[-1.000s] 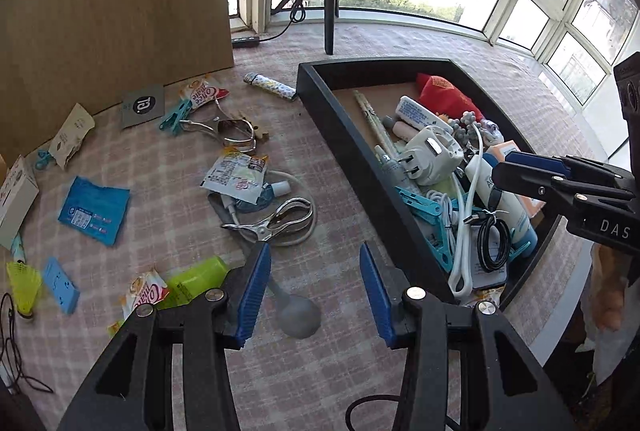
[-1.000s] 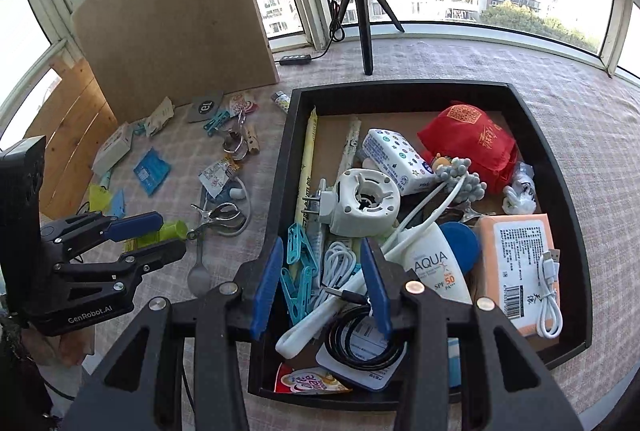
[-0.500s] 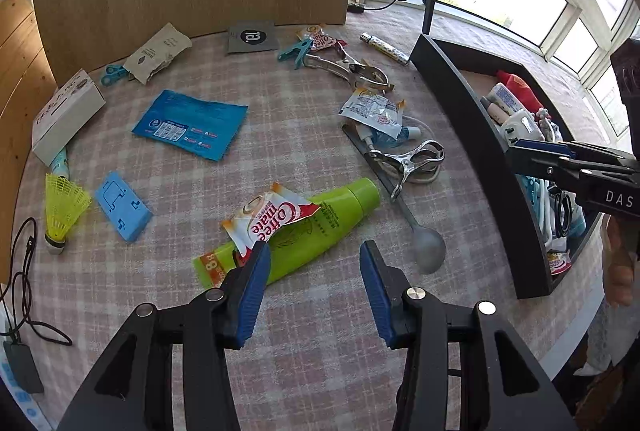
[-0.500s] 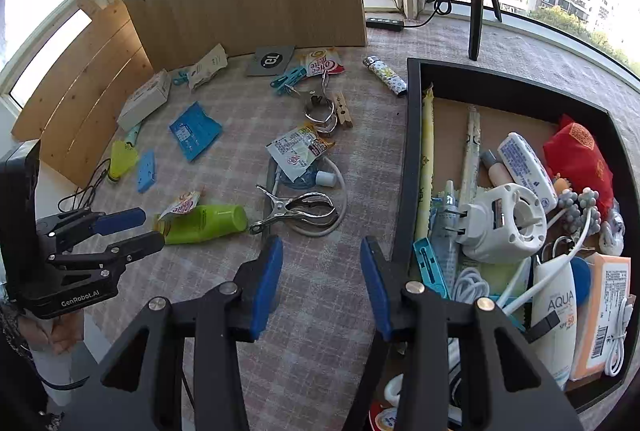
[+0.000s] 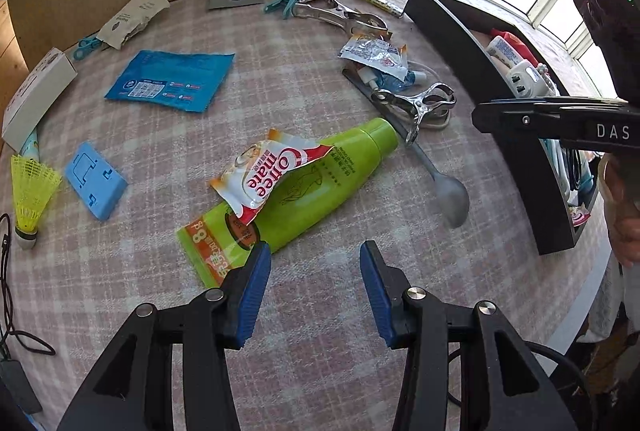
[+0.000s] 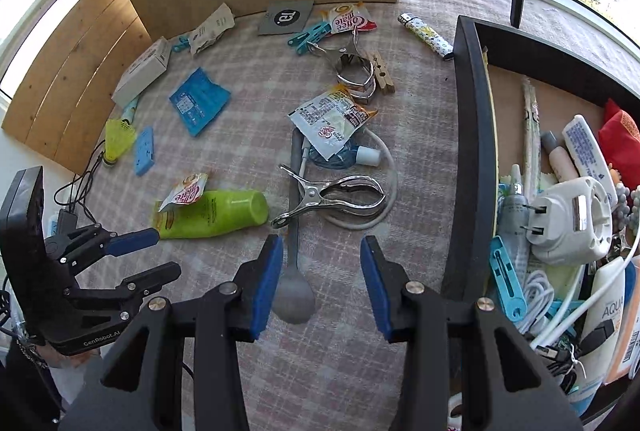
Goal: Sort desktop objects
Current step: 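Move both tools back over the table toward the lime-green bottle, then close both tools around the lime-green bottle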
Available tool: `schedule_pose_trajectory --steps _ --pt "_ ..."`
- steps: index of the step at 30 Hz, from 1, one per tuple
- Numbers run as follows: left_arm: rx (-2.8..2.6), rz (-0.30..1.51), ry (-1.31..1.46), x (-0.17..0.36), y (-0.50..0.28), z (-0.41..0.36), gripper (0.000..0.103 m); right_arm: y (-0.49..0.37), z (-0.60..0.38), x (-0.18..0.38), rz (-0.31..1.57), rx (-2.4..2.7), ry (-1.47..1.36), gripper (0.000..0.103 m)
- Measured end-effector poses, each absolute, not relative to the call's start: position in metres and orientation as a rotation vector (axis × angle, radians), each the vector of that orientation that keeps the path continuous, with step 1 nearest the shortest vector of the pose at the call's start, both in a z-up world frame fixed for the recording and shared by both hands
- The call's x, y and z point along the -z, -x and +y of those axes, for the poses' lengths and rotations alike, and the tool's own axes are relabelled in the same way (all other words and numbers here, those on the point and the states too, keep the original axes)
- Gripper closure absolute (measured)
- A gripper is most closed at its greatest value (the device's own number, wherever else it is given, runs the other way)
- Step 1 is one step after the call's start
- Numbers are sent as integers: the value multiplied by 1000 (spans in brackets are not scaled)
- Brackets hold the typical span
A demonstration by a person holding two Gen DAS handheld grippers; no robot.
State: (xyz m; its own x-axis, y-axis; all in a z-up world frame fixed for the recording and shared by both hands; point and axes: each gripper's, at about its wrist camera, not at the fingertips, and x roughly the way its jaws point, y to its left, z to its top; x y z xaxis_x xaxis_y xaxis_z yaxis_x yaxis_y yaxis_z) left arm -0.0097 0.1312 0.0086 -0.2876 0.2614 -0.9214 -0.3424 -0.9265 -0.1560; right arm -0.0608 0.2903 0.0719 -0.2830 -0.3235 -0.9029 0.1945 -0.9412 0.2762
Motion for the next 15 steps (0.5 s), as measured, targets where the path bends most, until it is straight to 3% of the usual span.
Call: schedule_pose_trajectory --steps 15 --pt "-2226 243 1525 -1 61 131 49 69 245 -52 -246 2142 -1648 64"
